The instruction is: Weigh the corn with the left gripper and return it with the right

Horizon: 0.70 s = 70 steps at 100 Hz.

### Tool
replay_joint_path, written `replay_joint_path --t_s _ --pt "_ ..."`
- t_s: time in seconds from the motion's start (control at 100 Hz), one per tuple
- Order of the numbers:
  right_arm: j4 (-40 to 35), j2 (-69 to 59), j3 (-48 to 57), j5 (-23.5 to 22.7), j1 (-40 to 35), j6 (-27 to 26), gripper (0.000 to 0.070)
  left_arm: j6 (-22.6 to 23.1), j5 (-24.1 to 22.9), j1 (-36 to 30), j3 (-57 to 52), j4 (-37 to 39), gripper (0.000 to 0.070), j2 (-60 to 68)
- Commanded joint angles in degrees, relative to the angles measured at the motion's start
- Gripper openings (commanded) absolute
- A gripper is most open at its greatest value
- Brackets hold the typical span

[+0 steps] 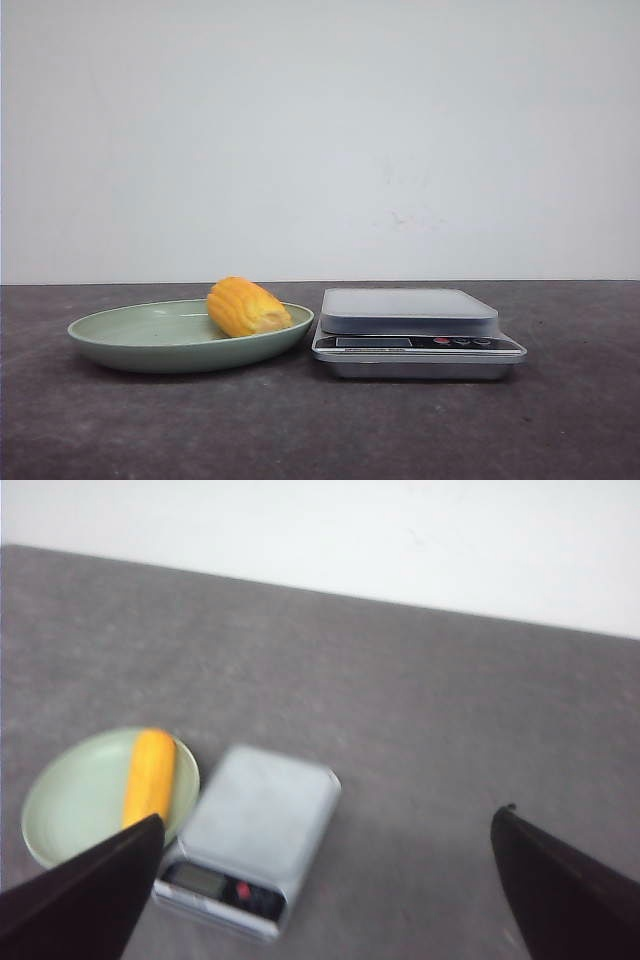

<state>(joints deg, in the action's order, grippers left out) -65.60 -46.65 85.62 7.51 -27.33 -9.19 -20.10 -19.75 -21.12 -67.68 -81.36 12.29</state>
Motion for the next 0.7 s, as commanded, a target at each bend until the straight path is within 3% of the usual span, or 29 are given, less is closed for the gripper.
replay_joint_path --t_s 0.0,0.33,0.44,0.59,0.65,0.69 --pt "-2.6 1.6 0.9 0.3 -0.3 -1.2 0.0642 1.2 -0.3 -0.2 -0.7 -0.9 0.0474 -0.2" --pt "-6.0 19.4 -3.7 0.3 -0.2 -5.5 0.0624 3.1 2.2 -0.2 -0.6 -0.5 0.0474 -0.2" --pt "-5.5 23.7 -6.9 1.0 -0.1 -5.4 0.0577 4.2 4.0 -0.3 0.2 1.4 0.0469 -0.2" --pt "-3.4 26.0 -13.6 0.5 0.2 -5.3 0.0571 6.0 4.9 -0.3 3.0 6.1 0.0469 -0.2" --pt "-1.8 26.2 -16.4 0.0 0.3 -5.1 0.0520 6.2 5.4 -0.3 4.5 8.0 0.0463 -0.2" --pt "-0.3 26.2 -18.6 0.0 0.3 -5.1 0.0447 6.1 5.9 -0.3 5.4 9.3 0.0427 -0.2"
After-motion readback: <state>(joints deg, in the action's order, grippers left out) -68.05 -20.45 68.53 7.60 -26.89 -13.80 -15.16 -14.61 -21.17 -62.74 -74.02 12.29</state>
